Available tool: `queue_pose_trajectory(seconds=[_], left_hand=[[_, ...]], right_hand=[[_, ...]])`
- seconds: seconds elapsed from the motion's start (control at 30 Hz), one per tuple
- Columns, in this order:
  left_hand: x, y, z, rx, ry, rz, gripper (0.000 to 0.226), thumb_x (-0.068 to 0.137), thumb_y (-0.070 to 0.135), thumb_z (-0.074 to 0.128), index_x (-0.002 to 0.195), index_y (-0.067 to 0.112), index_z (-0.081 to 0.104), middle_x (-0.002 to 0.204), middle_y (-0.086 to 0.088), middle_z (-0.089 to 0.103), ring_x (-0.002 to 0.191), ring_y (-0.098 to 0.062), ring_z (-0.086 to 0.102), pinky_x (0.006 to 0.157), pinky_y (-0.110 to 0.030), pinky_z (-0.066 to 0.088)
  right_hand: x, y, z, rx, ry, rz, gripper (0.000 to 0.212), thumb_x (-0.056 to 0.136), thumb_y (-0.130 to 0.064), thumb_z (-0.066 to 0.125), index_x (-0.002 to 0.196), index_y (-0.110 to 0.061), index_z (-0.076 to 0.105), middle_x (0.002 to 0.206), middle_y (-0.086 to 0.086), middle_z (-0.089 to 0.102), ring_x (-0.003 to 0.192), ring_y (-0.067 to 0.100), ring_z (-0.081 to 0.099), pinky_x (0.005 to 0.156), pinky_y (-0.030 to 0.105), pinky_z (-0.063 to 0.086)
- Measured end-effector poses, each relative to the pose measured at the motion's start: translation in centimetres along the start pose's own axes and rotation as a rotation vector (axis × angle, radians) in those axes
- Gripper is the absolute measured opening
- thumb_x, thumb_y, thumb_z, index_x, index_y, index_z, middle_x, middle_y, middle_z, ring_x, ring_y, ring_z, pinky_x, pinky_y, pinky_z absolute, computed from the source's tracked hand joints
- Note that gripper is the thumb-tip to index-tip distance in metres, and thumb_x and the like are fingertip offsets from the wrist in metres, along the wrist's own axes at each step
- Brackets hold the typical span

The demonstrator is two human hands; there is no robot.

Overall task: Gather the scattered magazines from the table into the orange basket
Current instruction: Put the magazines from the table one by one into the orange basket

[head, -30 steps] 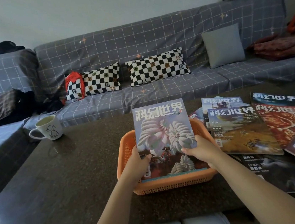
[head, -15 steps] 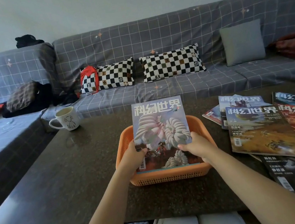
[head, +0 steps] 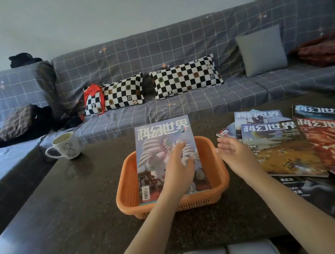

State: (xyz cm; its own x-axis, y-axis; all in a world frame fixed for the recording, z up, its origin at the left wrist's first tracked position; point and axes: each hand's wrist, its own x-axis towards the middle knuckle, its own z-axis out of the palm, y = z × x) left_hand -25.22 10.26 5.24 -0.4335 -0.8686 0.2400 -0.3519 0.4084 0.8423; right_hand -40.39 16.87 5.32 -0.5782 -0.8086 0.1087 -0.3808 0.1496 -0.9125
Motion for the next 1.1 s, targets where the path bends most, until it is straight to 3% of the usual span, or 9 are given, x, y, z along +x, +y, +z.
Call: queue_pose_trajectory(seconds=[0.1, 0.23, 0.33, 0.5, 0.6, 0.67, 0.87, 1.0, 1.1], left_hand=[[1.5, 1.5, 4.1, 0.051, -0.045, -0.072, 0.040, 0.096, 0.021, 0.049, 0.135, 0.029, 0.047, 0.124, 0.015, 0.054, 0.095, 0.006, 0.053, 0.077, -0.020, 0.052], [2.7, 3.6, 9.9, -0.004, -0.160, -0.094, 0.039, 0.096, 0.019, 0.051, 0.134, 0.026, 0.050, 0.133, 0.007, 0.057, 0.104, 0.001, 0.053, 0.078, -0.011, 0.039], [3.4, 4.8, 13.9, -0.037, -0.258, -0.125, 0.042, 0.096, 0.017, 0.049, 0.138, 0.024, 0.048, 0.135, 0.005, 0.056, 0.104, 0.001, 0.053, 0.065, -0.004, 0.034], [3.8, 4.7, 18.5, 0.002, -0.307, -0.150, 0.036, 0.095, 0.012, 0.048, 0.130, 0.017, 0.055, 0.131, -0.001, 0.057, 0.101, -0.006, 0.056, 0.078, -0.017, 0.047], [4.2, 3.3, 19.9, 0.025, -0.326, -0.251, 0.030, 0.093, 0.016, 0.050, 0.121, 0.019, 0.059, 0.125, -0.003, 0.059, 0.117, -0.019, 0.053, 0.099, -0.038, 0.046], [4.5, 2.4, 20.2, 0.017, -0.303, -0.380, 0.027, 0.092, 0.018, 0.053, 0.118, 0.018, 0.058, 0.117, -0.003, 0.061, 0.108, -0.018, 0.057, 0.089, -0.035, 0.049], [4.8, 2.6, 19.0, -0.209, -0.252, -0.559, 0.019, 0.092, 0.023, 0.060, 0.110, 0.016, 0.056, 0.097, 0.000, 0.062, 0.083, -0.015, 0.064, 0.053, -0.026, 0.051], [3.6, 3.7, 17.6, -0.387, -0.254, -0.545, 0.019, 0.096, 0.017, 0.053, 0.110, 0.023, 0.042, 0.105, -0.001, 0.056, 0.084, -0.022, 0.068, 0.052, -0.029, 0.058], [2.3, 4.1, 16.0, -0.446, -0.178, -0.451, 0.011, 0.097, 0.017, 0.053, 0.100, 0.025, 0.046, 0.107, -0.002, 0.057, 0.085, -0.022, 0.069, 0.053, -0.030, 0.058]], right_hand=[[0.3, 1.8, -3.3, -0.011, 0.045, 0.020, 0.037, 0.089, -0.027, 0.060, 0.125, -0.021, 0.055, 0.121, -0.001, 0.061, 0.104, 0.009, 0.055, 0.082, 0.024, 0.043], [0.9, 5.0, -7.5, -0.018, 0.102, 0.084, 0.034, 0.089, -0.025, 0.060, 0.123, -0.020, 0.056, 0.118, -0.003, 0.062, 0.104, 0.010, 0.056, 0.082, 0.025, 0.044], [1.4, 7.7, -10.1, -0.048, 0.158, 0.132, 0.032, 0.088, -0.027, 0.061, 0.120, -0.020, 0.058, 0.114, -0.004, 0.062, 0.097, 0.008, 0.055, 0.073, 0.022, 0.043], [1.7, 11.8, -13.3, -0.215, 0.187, 0.276, 0.033, 0.088, -0.036, 0.059, 0.119, -0.026, 0.055, 0.117, -0.006, 0.056, 0.089, 0.011, 0.056, 0.053, 0.021, 0.045], [1.6, 13.3, -14.3, -0.446, 0.247, 0.289, 0.042, 0.086, -0.034, 0.061, 0.125, -0.021, 0.054, 0.125, 0.001, 0.057, 0.115, 0.022, 0.049, 0.094, 0.041, 0.044], [1.6, 13.5, -14.5, -0.495, 0.248, 0.287, 0.048, 0.086, -0.033, 0.061, 0.131, -0.018, 0.050, 0.130, 0.002, 0.054, 0.124, 0.025, 0.044, 0.104, 0.045, 0.036], [1.6, 12.7, -14.7, -0.429, 0.215, 0.301, 0.053, 0.086, -0.030, 0.062, 0.134, -0.011, 0.047, 0.127, 0.007, 0.057, 0.110, 0.023, 0.057, 0.095, 0.042, 0.047], [0.6, 12.2, -14.8, -0.336, 0.245, 0.329, 0.048, 0.087, -0.026, 0.062, 0.130, -0.009, 0.050, 0.120, 0.005, 0.062, 0.065, -0.001, 0.057, 0.051, 0.006, 0.043], [-0.5, 11.7, -14.5, -0.207, 0.280, 0.356, 0.043, 0.086, -0.027, 0.063, 0.124, -0.008, 0.056, 0.120, 0.007, 0.062, 0.097, 0.019, 0.061, 0.077, 0.024, 0.046]])
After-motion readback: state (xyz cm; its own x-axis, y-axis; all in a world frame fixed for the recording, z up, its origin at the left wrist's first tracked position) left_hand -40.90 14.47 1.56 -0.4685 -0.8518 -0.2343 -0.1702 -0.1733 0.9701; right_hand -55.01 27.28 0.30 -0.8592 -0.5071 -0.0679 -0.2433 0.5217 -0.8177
